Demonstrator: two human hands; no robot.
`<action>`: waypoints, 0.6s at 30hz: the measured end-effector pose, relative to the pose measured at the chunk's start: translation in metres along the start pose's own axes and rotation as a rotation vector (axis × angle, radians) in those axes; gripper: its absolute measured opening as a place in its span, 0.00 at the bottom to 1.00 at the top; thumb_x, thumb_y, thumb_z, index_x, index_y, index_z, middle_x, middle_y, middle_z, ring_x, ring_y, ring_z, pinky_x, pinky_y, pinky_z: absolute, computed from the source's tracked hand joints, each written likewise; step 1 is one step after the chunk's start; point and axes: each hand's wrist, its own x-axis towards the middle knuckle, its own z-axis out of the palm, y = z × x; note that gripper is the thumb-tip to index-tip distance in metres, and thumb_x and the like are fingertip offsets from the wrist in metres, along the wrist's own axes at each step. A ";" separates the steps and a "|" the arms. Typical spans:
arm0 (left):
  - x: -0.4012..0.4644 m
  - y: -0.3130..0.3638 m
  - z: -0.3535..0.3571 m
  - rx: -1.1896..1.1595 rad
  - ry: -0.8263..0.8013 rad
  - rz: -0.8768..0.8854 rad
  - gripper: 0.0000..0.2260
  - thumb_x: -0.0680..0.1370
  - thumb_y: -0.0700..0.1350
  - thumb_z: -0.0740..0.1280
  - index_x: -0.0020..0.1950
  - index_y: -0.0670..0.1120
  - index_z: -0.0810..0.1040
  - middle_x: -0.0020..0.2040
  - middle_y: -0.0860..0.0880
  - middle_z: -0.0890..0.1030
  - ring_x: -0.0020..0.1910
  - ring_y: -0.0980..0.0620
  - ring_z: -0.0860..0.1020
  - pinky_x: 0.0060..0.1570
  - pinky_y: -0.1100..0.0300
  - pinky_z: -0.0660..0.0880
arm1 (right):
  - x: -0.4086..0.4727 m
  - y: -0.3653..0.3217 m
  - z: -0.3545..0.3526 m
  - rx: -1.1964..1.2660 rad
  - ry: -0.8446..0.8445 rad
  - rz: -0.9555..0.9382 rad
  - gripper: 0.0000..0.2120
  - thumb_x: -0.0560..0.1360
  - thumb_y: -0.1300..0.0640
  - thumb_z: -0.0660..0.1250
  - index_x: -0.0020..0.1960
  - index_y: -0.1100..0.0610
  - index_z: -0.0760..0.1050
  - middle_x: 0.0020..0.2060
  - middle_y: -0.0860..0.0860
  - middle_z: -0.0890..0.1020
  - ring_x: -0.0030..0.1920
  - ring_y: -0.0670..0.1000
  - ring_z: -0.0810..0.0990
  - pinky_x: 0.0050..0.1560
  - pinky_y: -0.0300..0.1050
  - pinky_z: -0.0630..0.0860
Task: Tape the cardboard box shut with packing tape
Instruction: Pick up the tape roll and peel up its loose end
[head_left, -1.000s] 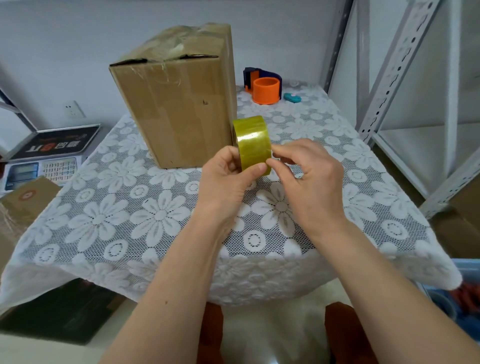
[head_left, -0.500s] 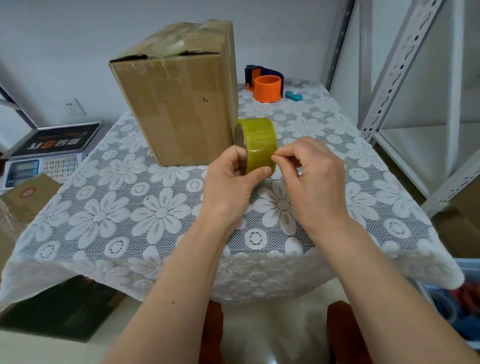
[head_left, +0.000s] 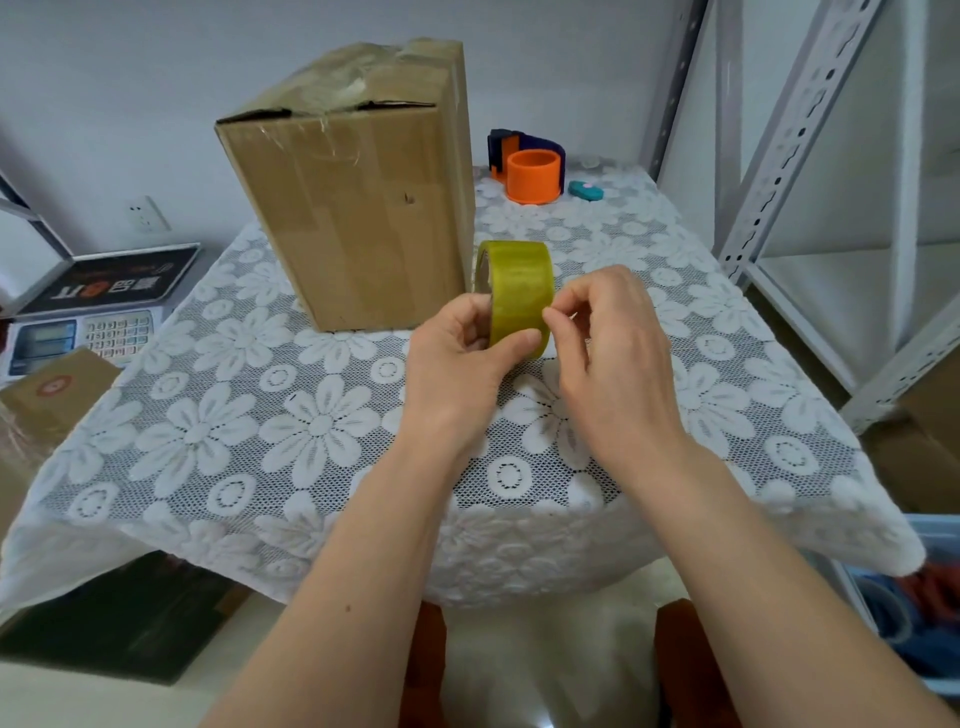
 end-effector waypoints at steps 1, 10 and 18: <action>0.000 0.000 0.000 0.000 0.006 0.002 0.08 0.69 0.33 0.73 0.46 0.42 0.80 0.41 0.46 0.83 0.41 0.53 0.80 0.47 0.57 0.79 | -0.001 0.000 0.000 0.047 0.022 0.011 0.03 0.76 0.60 0.64 0.49 0.58 0.72 0.43 0.50 0.75 0.44 0.51 0.74 0.44 0.42 0.71; -0.002 0.001 -0.003 0.039 0.020 -0.003 0.08 0.67 0.35 0.75 0.44 0.43 0.82 0.43 0.43 0.85 0.43 0.48 0.83 0.47 0.56 0.81 | 0.000 0.004 0.003 0.181 0.105 0.022 0.03 0.71 0.64 0.71 0.45 0.62 0.82 0.41 0.54 0.82 0.42 0.53 0.80 0.45 0.50 0.78; -0.003 0.003 0.001 0.045 0.009 0.001 0.09 0.66 0.34 0.76 0.42 0.43 0.82 0.39 0.48 0.85 0.38 0.54 0.82 0.42 0.62 0.80 | 0.000 0.005 0.005 0.027 0.091 0.025 0.02 0.75 0.62 0.66 0.45 0.61 0.77 0.41 0.49 0.76 0.44 0.51 0.76 0.44 0.42 0.73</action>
